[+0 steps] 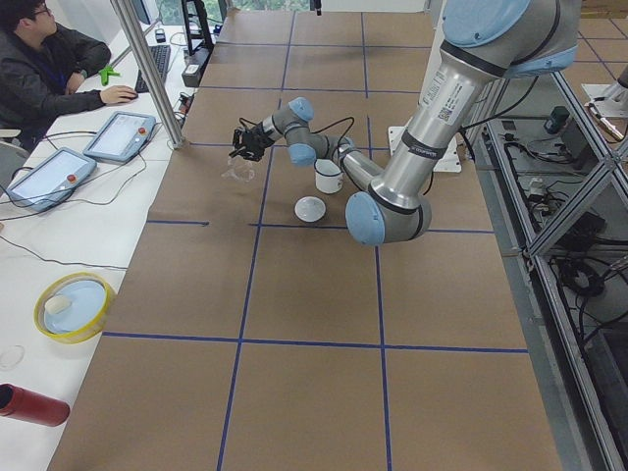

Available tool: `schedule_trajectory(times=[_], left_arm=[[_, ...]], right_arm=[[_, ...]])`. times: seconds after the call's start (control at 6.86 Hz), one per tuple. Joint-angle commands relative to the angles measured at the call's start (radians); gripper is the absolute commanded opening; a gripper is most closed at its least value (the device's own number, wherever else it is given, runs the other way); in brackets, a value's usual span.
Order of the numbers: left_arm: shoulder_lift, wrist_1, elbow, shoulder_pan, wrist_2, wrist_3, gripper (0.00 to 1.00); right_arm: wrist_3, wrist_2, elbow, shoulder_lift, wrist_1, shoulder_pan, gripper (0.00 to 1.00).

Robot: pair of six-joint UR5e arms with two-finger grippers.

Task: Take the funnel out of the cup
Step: 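Lift the glass funnel out of the mug with the left gripper, then lower the funnel onto the table farther from the robot and release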

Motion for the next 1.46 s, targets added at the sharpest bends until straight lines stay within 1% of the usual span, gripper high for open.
schedule_trajectory(times=[0.0,0.15,0.29,0.44,0.58,0.73,1.02,1.17,1.31], left_arm=[[0.000,-0.012,0.034,0.020,0.018,-0.024,0.00],[0.000,-0.015,0.049,0.020,0.019,-0.024,0.00],[-0.002,-0.019,0.064,0.020,0.047,-0.024,0.00],[0.000,-0.039,0.066,0.018,0.051,-0.017,0.10],[0.012,-0.049,0.068,0.020,0.051,-0.014,0.63],[0.022,-0.053,0.077,0.020,0.053,-0.012,0.99],[0.027,-0.052,0.078,0.021,0.053,-0.011,1.00],[0.026,-0.052,0.072,0.020,0.051,0.035,1.00],[0.023,-0.053,0.062,0.018,0.041,0.165,1.00]], right_arm=[[0.000,0.000,0.001,0.000,0.000,0.000,1.00],[0.000,0.000,0.001,0.000,0.000,0.000,1.00],[0.000,0.000,0.001,0.000,0.000,0.000,1.00],[0.000,0.000,0.001,0.002,0.000,0.000,1.00],[0.000,0.000,0.001,0.000,0.000,0.000,1.00],[0.000,0.000,0.001,0.000,0.000,0.000,1.00],[0.000,0.000,0.001,0.000,0.000,0.000,1.00],[0.000,0.000,0.001,0.000,0.000,0.000,1.00],[0.000,0.000,0.001,0.000,0.000,0.000,1.00]])
